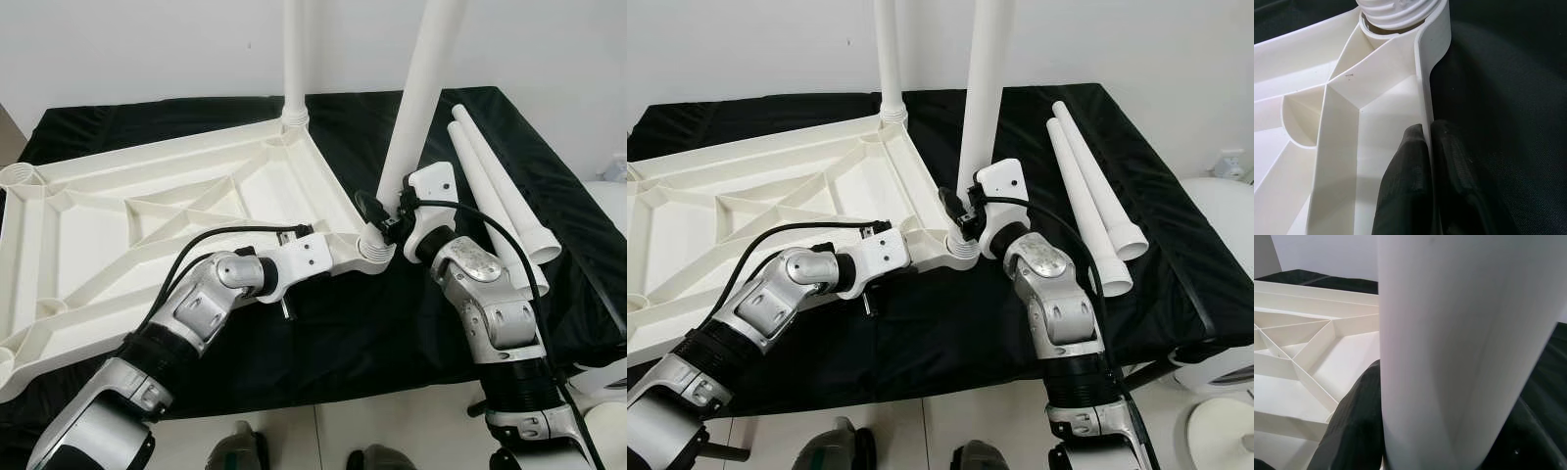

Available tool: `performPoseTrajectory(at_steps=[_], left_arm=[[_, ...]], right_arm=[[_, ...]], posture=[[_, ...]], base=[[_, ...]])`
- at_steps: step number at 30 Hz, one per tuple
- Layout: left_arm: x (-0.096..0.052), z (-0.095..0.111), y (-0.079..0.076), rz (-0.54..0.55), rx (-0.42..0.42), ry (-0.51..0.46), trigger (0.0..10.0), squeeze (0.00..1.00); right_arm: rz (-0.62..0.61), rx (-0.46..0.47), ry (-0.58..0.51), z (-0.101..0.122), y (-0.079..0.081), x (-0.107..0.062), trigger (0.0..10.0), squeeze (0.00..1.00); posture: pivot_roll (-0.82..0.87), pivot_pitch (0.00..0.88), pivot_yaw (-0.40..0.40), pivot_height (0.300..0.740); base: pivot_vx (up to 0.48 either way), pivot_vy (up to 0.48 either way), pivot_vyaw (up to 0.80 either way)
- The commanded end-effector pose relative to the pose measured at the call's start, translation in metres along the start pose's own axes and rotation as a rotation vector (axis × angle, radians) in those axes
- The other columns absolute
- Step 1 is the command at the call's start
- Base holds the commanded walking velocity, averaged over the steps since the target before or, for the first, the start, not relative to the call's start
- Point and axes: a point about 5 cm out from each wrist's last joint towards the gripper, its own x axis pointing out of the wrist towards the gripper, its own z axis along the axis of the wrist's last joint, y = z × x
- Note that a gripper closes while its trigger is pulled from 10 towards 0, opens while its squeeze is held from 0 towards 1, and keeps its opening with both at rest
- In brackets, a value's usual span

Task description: Building children table

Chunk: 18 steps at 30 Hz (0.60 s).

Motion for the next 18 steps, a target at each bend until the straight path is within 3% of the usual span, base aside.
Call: performPoseTrajectory(at_steps=[1, 18], left_arm=[[-0.005, -0.015, 0.006, 0.044, 0.008, 0.09, 10.0, 0.0], [-0.006, -0.014, 0.004, 0.038, 0.012, 0.085, 10.0, 0.0]], right_arm=[[-0.02, 0.02, 0.057, -0.012, -0.002, -0.003, 10.0, 0.0], [-0.056, 0.072, 0.084, -0.041, -0.013, 0.001, 10.0, 0.0]], posture=[[-0.01, 0.064, 0.022, 0.74], [-0.01, 0.069, 0.021, 0.74]], base=[[0.0, 0.0, 0.0], [0.0, 0.0, 0.0]])
